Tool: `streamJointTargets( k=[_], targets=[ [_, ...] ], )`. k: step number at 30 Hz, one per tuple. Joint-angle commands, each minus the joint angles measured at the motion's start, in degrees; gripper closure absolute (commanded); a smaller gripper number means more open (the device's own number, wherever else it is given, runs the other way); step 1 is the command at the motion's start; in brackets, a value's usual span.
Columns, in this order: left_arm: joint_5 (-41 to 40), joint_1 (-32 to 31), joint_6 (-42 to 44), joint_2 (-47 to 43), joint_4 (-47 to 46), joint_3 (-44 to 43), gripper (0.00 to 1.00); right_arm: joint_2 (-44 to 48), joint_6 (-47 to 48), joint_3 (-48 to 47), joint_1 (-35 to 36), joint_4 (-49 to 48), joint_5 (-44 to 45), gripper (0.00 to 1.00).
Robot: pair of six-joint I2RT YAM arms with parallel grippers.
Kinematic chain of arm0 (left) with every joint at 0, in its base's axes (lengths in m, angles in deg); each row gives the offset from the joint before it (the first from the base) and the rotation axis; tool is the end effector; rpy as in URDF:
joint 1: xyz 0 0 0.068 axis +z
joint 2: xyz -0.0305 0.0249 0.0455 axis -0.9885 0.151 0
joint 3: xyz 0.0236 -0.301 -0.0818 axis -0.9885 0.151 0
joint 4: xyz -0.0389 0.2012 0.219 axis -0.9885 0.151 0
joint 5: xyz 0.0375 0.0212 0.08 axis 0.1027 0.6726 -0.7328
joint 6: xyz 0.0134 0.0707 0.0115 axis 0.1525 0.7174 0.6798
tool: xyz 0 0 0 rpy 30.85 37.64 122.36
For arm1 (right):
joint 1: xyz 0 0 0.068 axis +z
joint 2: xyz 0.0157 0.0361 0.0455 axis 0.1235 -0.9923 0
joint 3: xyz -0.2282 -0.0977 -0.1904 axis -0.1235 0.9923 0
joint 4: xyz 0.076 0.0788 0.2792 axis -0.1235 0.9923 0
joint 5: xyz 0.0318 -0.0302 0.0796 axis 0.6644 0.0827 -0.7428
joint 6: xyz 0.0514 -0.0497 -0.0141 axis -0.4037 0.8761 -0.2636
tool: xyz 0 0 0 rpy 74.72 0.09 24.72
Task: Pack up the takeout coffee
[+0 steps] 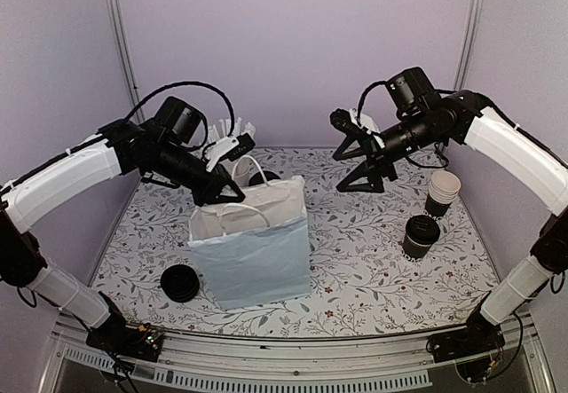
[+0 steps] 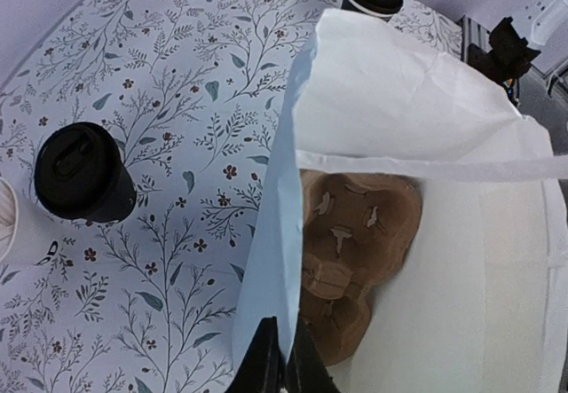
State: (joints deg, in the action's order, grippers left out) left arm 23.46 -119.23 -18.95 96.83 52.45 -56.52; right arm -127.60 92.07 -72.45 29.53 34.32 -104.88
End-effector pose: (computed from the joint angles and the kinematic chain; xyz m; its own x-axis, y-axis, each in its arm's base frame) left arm 0.2563 -0.2330 0.3590 -0.4227 0.5743 -0.7011 0.8864 0.4233 -0.1876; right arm 0.2784 0.2536 0.4187 0.0956 -0.5830 -0.8069 -0.9936 -0.0073 -0.1124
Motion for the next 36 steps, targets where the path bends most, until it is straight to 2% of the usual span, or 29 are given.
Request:
streamJointTargets(
  k=[1, 4, 7, 16, 25, 32, 36],
  targets=[
    [-10.3, -5.2, -0.1, 1.0, 3.5, -4.7, 0.99, -1.2, -0.3, -2.2, 0.0, -0.2, -1.2, 0.14],
    [-22.2, -12.4, -0.6, -0.5, 2.3, -6.5, 0.99, -1.2, -0.2, -1.7, 0.0, -0.5, -0.3, 0.14],
    [-27.5, -17.1, -1.2, -2.9, 0.0, -5.7, 0.99, -1.2, -0.2, -0.4, 0.0, -1.3, 0.8, 0.14],
    [-26.3, -28.4, -8.9, -4.3, -1.1, 0.6, 0.87, -2.8, 0.0, 0.1, 0.0, -1.3, 1.7, 0.14],
    [-34.3, -39.8, -16.0, -4.9, -4.2, 2.0, 0.76, -4.2, 0.1, -0.8, 0.0, 0.0, 2.1, 0.14],
    [-36.9, -42.4, -15.3, -3.7, -5.4, 2.5, 0.73, 1.7, 0.2, 7.8, 0.0, -4.1, 11.6, 0.12],
    [-38.0, -42.3, -13.3, -3.7, -7.0, 3.0, 0.74, 5.1, -0.1, 10.4, -0.8, -4.6, 13.5, 0.11]
  ],
)
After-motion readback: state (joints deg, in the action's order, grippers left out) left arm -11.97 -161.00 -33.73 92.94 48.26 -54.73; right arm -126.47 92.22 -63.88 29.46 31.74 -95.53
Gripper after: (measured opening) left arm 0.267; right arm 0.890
